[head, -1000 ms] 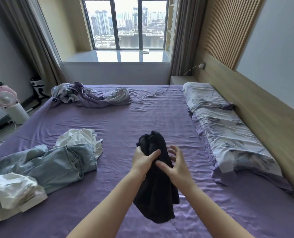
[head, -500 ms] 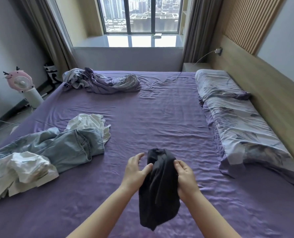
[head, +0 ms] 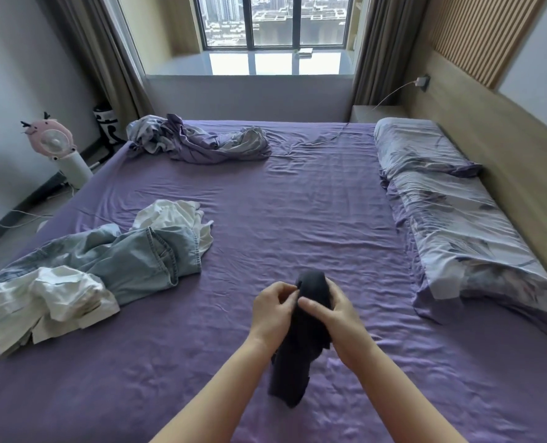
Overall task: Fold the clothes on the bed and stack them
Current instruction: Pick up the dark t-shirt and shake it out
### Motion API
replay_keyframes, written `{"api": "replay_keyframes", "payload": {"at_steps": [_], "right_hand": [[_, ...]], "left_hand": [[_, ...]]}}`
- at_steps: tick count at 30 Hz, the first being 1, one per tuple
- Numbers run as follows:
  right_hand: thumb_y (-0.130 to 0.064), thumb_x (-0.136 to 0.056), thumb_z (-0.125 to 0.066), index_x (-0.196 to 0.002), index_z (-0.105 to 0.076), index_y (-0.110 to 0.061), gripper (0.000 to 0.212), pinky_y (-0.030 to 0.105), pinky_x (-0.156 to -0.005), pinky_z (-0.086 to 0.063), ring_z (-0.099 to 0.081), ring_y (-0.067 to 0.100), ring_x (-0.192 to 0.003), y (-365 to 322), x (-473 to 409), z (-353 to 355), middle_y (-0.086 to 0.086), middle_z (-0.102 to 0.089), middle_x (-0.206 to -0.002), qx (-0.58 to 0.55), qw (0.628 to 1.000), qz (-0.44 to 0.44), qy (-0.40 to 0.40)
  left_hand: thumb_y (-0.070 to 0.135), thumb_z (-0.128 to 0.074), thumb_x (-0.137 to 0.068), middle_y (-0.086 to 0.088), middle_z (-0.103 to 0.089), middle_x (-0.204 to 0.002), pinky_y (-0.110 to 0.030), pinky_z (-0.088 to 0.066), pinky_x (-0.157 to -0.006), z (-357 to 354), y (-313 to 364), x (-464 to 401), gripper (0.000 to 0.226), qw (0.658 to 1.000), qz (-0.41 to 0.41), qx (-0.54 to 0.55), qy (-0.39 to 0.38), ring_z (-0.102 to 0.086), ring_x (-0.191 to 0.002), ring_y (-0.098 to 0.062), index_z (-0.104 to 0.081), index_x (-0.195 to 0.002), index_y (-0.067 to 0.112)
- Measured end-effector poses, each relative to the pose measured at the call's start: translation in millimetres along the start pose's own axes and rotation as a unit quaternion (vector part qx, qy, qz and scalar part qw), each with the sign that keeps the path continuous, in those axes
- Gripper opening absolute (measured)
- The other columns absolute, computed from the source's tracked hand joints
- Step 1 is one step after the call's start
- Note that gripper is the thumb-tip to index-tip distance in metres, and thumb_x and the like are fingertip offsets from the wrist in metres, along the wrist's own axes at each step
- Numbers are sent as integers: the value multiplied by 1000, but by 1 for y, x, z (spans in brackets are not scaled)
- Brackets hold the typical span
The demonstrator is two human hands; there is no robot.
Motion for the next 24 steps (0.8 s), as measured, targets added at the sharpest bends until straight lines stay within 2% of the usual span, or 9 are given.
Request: {"api": "replay_keyframes", "payload": {"at_steps": [2,5,8,14,16,18,21,22,24], "right_hand": [[-4,-81,-68,-108,-60,-13,30,31,-84,-52,-67,18,-95,5,3,3,6,-70,-100,50,998,13,34],[-7,-90,-59,-91,-63,-9,5,31,-68,-51,-66,19,-76,8,5,8,4,-71,-79,17,995,2,99],[-11,-95,-51,-90,-62,-6,13,32,-66,-50,-62,18,-71,11,4,14,8,-67,-77,-12,992,-16,122],[-11,-98,-43,-84,-57,-11,20,23,-56,-45,-53,12,-64,21,2,38,6,-60,-77,-11,972,-38,232],[-11,-99,-41,-84,-56,-10,21,21,-53,-46,-53,13,-64,20,0,40,6,-59,-76,-26,972,-54,229],[-9,-99,-40,-81,-54,-9,23,21,-49,-46,-53,14,-61,15,-3,39,8,-57,-74,-62,970,-60,228],[-6,-97,-44,-82,-56,-6,19,22,-50,-50,-60,12,-54,4,-6,40,10,-59,-73,-110,968,-59,219],[-6,-96,-47,-83,-57,-6,16,22,-50,-51,-62,11,-54,2,-7,43,10,-61,-74,-110,969,-60,213],[-5,-93,-53,-84,-58,-6,11,20,-49,-52,-63,8,-53,-3,-7,47,11,-62,-76,-120,971,-61,197]], "left_hand": [[10,-63,-88,1,-68,-75,-21,-51,-68,0,7,-6,13,996,48,77,15,-62,-70,-11,-65,-77,16],[10,-58,-92,-1,-64,-75,-23,-49,-66,-2,13,-12,14,981,105,160,12,-58,-70,-13,-61,-79,14],[16,-53,-95,-1,-59,-81,-37,-48,-76,-1,10,-12,12,989,102,102,6,-55,-79,-16,-56,-83,15],[20,-45,-99,-4,-55,-95,-32,-41,-84,20,-8,-9,13,994,106,15,29,-51,-93,-19,-51,-100,9],[25,-50,-97,1,-56,-93,-28,-40,-84,20,-6,-4,14,997,66,5,-43,-52,-94,-17,-52,-104,13],[39,-65,-86,8,-56,-103,-20,-40,-90,17,-2,4,38,988,15,-14,-153,-53,-100,-8,-51,-118,24],[56,-75,-62,14,-44,-117,-14,-34,-98,15,1,9,73,943,-64,-186,-270,-45,-111,4,-45,-128,46],[50,-77,-66,14,-46,-110,-14,-36,-94,16,1,9,64,933,-82,-214,-277,-48,-104,5,-52,-124,40],[33,-72,-81,14,-51,-82,-20,-40,-74,16,5,7,20,951,-59,-158,-259,-50,-73,5,-67,-96,21]]}}
Point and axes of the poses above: each hand's wrist, its own x-axis away from the middle knuckle, its own z-axis out of the back of the hand, y = z × x, the point moved 2 cm from there along -x, towards the middle knuckle
